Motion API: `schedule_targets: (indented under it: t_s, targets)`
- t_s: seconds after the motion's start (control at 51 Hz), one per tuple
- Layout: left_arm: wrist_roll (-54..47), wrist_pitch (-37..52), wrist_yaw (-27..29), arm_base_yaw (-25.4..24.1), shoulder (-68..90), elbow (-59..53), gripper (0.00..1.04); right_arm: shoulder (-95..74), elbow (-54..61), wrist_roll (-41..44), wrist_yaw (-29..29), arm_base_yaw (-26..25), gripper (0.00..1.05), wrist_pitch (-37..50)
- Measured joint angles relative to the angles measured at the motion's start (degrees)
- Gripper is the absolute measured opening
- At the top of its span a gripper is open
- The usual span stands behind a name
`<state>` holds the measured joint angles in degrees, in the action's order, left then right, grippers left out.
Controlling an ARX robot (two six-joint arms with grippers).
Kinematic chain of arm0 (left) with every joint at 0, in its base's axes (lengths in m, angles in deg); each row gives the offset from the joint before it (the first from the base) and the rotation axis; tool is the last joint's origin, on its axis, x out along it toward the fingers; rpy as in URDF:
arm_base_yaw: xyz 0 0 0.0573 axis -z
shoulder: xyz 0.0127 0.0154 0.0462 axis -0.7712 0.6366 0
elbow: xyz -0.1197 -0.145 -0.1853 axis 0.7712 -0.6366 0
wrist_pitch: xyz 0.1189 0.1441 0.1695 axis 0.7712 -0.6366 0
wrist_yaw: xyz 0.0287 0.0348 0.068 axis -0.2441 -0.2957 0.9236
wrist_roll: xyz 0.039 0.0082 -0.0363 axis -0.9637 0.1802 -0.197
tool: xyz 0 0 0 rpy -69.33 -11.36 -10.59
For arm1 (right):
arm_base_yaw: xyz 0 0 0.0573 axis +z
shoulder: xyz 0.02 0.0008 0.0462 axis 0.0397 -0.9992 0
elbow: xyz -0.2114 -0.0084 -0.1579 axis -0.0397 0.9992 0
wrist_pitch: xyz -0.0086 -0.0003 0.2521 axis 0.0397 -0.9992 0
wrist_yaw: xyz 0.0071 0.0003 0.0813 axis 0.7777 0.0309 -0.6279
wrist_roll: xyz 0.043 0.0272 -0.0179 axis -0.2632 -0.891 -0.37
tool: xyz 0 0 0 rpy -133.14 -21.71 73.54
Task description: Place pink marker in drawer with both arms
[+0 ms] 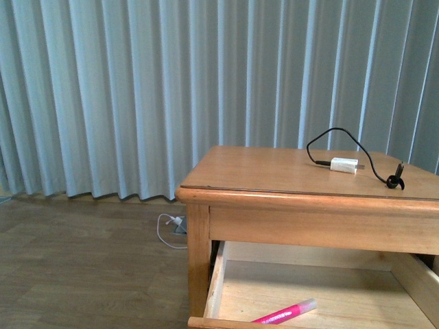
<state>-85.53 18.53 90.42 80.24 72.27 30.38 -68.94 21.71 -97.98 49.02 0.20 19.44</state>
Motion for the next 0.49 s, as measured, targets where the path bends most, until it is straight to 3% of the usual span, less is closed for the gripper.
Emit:
schedule_targets:
  t_s: [0.255,0.451,0.491]
  targets:
    - [-2.5,-1.7,-13.4,-11.0,-8.0,-5.7,0.4,0.0,0.0,0.0,0.0,0.0,0.96,0.0]
    - [-2.9,-3.2,-19.1,-17.1,-12.3,-8.3,0.06,0.0,0.0,0.0,0.0,0.0,0.96,0.0]
    - [-3.0,-3.5,-20.3,-18.2,-13.0,-8.7,0.04,0.0,0.0,0.0,0.0,0.0,0.96,0.0]
